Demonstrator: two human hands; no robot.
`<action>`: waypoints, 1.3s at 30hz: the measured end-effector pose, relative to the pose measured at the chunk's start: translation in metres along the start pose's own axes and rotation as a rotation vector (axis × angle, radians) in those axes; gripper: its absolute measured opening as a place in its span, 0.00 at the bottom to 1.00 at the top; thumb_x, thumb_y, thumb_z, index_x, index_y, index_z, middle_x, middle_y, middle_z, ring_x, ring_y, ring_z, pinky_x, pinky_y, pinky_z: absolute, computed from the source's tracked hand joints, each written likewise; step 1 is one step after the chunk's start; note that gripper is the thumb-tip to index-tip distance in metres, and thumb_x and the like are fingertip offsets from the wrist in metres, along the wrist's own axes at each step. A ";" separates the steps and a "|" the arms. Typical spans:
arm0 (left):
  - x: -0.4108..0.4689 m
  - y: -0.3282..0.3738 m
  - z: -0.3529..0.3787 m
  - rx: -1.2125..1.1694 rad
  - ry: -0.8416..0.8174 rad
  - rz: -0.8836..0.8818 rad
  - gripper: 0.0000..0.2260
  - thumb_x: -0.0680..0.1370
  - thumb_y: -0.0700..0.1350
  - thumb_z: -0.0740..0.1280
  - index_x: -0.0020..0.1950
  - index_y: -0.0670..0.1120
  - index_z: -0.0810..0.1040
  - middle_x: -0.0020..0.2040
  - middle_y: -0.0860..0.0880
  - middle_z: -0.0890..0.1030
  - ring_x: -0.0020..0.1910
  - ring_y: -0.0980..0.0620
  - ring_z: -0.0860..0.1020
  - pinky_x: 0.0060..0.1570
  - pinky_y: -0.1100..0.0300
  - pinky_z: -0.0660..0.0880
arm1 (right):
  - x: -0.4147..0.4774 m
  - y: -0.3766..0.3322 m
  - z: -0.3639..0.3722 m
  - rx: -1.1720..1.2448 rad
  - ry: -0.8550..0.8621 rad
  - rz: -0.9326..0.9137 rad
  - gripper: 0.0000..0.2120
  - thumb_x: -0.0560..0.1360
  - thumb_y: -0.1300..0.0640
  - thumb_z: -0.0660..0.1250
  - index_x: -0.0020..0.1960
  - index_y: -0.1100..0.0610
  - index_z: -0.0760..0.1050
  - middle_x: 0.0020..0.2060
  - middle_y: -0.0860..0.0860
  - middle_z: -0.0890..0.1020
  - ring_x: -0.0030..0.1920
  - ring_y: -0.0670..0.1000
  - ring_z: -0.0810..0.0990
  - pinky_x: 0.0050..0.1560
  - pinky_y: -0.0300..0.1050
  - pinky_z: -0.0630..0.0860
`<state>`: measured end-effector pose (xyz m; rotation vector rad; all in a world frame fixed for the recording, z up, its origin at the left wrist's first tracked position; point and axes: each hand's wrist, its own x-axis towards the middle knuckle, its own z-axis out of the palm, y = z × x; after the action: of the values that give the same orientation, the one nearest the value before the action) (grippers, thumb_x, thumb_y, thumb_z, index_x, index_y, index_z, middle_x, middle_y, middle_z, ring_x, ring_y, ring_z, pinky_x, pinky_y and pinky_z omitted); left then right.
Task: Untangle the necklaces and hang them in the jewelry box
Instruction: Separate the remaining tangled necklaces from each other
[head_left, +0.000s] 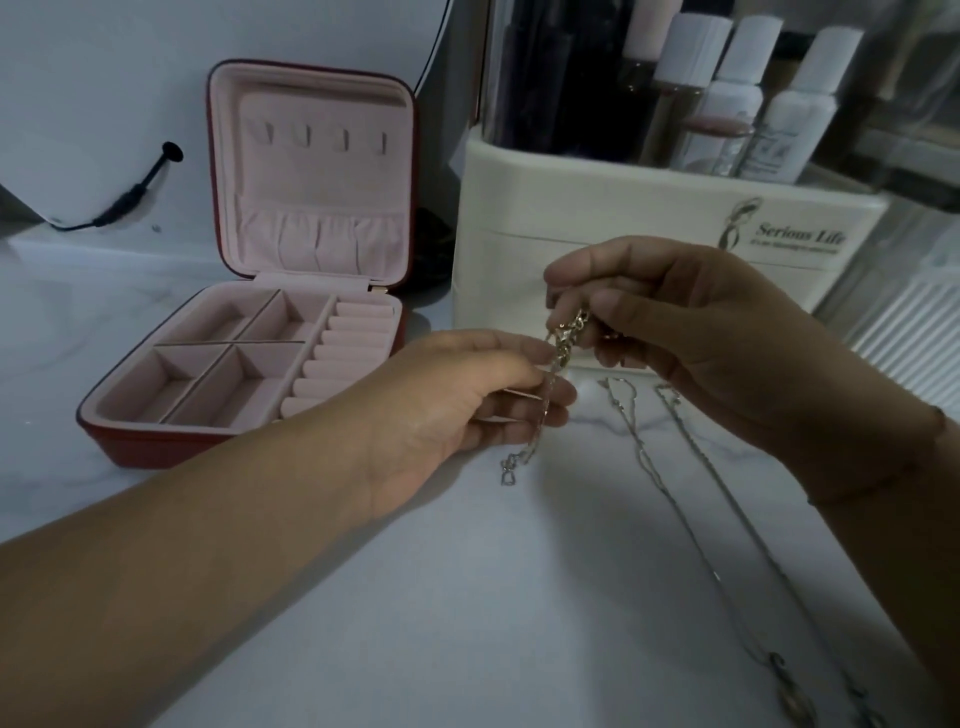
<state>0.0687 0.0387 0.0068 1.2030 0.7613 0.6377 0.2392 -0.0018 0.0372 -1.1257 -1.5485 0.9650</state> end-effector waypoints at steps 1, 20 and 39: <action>0.000 0.001 0.001 0.000 -0.018 0.010 0.06 0.77 0.38 0.63 0.48 0.45 0.79 0.40 0.46 0.85 0.41 0.50 0.84 0.45 0.59 0.78 | 0.000 0.000 0.001 -0.021 -0.008 -0.015 0.10 0.77 0.68 0.61 0.53 0.59 0.78 0.41 0.53 0.83 0.39 0.47 0.78 0.38 0.36 0.74; 0.006 0.010 -0.007 -0.126 0.103 0.260 0.11 0.77 0.46 0.63 0.36 0.47 0.79 0.38 0.50 0.83 0.41 0.54 0.82 0.48 0.58 0.78 | 0.002 0.009 -0.002 -0.024 0.040 0.103 0.09 0.76 0.66 0.62 0.54 0.61 0.78 0.38 0.53 0.82 0.32 0.46 0.73 0.34 0.36 0.70; 0.003 0.008 -0.009 0.154 0.147 0.222 0.06 0.77 0.42 0.65 0.41 0.44 0.79 0.35 0.49 0.79 0.33 0.53 0.78 0.41 0.57 0.77 | 0.001 0.005 0.003 0.218 -0.017 -0.045 0.08 0.72 0.65 0.66 0.50 0.59 0.79 0.40 0.54 0.80 0.36 0.45 0.78 0.41 0.36 0.76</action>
<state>0.0631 0.0485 0.0119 1.4058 0.8176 0.8706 0.2376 0.0000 0.0322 -0.9277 -1.4367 1.0861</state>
